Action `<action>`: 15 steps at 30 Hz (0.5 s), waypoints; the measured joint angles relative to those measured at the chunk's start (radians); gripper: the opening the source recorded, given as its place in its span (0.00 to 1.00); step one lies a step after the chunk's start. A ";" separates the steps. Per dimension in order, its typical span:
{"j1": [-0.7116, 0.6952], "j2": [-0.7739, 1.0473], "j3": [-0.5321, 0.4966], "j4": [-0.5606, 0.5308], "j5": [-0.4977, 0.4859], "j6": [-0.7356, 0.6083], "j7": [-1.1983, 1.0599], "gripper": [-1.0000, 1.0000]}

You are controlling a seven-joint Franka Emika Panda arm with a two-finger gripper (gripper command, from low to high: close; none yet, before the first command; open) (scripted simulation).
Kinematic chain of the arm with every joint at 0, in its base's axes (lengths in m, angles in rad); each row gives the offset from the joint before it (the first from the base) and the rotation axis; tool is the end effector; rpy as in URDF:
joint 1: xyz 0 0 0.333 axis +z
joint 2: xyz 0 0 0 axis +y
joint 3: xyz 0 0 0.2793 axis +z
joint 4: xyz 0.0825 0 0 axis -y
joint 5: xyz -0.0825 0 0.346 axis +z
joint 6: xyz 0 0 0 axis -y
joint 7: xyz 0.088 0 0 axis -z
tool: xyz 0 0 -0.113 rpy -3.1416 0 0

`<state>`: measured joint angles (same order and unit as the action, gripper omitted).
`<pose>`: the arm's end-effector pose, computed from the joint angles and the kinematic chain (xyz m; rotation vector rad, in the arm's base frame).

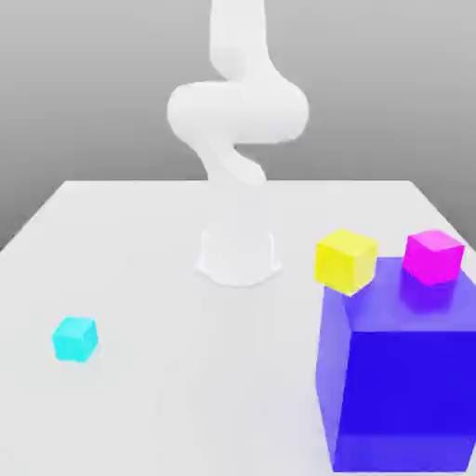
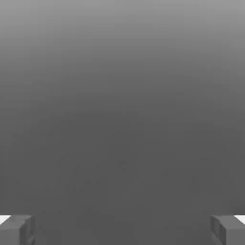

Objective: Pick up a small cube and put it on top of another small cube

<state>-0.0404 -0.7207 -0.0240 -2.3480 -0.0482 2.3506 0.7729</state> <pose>0.3676 -0.0272 0.6336 -2.5228 1.0911 -0.9890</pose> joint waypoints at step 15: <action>-0.215 0.471 -0.279 -0.287 -0.160 0.302 -0.261 0.50</action>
<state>-0.2555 -0.2494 -0.3033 -2.6354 -0.2085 2.6529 0.5122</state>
